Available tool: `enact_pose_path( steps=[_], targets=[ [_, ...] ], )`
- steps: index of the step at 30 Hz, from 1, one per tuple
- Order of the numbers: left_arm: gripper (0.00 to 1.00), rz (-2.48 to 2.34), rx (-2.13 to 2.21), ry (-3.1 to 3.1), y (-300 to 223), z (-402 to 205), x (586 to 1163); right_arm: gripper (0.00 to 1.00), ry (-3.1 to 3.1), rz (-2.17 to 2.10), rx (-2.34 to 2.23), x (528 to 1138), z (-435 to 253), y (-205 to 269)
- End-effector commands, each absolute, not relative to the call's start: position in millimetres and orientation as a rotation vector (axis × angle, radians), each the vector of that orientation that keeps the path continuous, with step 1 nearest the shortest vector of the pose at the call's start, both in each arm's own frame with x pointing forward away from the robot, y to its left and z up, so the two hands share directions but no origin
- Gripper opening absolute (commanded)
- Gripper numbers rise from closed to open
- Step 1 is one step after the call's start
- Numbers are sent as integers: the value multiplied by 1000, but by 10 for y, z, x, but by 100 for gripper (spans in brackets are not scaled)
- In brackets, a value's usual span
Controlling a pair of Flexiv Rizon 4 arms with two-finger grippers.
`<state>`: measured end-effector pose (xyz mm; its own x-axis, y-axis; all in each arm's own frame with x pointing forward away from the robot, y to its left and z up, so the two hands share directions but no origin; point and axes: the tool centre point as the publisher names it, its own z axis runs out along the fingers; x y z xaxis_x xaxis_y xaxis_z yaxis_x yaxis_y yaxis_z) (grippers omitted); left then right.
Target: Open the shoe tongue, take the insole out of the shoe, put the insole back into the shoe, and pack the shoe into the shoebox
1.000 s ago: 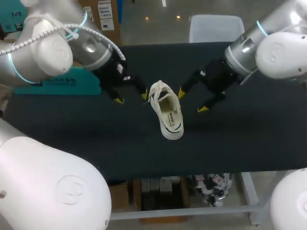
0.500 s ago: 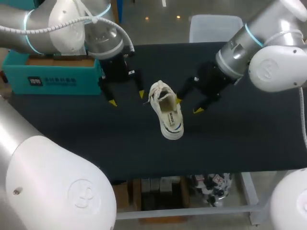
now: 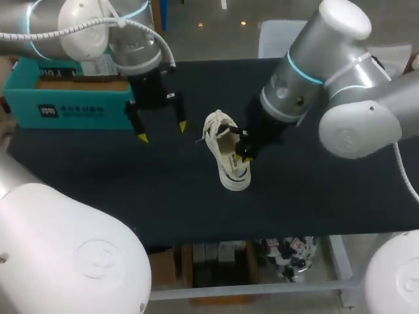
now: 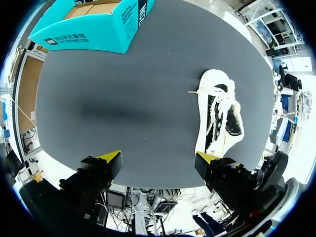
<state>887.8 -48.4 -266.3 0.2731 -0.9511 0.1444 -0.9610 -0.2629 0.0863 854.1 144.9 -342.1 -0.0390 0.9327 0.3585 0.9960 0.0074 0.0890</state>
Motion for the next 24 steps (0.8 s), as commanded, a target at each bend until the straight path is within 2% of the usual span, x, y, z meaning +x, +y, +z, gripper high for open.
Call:
enact_pose_path(
  steps=[1,24],
  targets=[
    [100,104,2375,-1806,-467,-2654,8842,0,-2121,-446,-2100,8589,-3654,1594],
    [100,119,2315,-1901,-586,-2711,8845,0,-2050,-407,-2269,8586,-4122,1469]
  ],
)
